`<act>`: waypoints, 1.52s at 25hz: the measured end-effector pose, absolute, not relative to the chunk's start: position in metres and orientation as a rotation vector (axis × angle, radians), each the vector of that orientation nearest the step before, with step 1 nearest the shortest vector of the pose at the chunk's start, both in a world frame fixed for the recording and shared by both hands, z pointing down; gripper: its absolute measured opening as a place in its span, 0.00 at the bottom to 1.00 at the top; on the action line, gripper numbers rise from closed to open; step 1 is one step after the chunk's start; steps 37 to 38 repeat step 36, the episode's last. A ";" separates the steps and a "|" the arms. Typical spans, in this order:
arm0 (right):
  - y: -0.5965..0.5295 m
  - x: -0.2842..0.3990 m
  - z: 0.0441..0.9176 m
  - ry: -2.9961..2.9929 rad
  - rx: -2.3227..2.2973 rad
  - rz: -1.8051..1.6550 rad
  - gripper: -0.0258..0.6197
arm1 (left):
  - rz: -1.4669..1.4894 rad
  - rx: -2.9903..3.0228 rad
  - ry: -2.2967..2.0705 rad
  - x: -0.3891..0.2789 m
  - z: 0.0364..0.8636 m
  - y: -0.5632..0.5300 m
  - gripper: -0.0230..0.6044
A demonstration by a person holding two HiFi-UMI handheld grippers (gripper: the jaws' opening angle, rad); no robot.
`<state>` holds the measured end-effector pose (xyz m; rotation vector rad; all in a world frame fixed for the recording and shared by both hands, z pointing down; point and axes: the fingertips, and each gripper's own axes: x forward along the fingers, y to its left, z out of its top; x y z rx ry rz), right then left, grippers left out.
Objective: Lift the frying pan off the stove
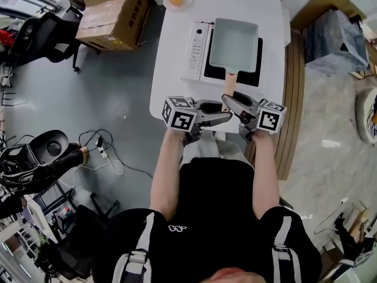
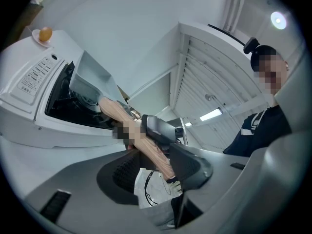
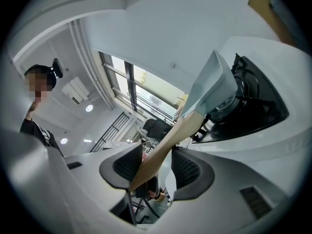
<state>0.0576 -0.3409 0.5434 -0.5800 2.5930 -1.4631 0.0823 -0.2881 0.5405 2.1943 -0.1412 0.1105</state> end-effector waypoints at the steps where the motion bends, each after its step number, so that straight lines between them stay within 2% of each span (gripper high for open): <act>1: -0.340 0.058 0.540 2.592 -0.574 -1.456 0.34 | 0.112 2.200 -0.145 0.083 0.537 -0.287 0.35; 14: -0.317 0.072 0.486 2.629 -0.512 -1.333 0.34 | 0.122 2.312 -0.164 0.096 0.488 -0.264 0.35; 38: -0.310 0.074 0.482 2.646 -0.477 -1.337 0.34 | 0.079 2.301 -0.196 0.100 0.483 -0.258 0.35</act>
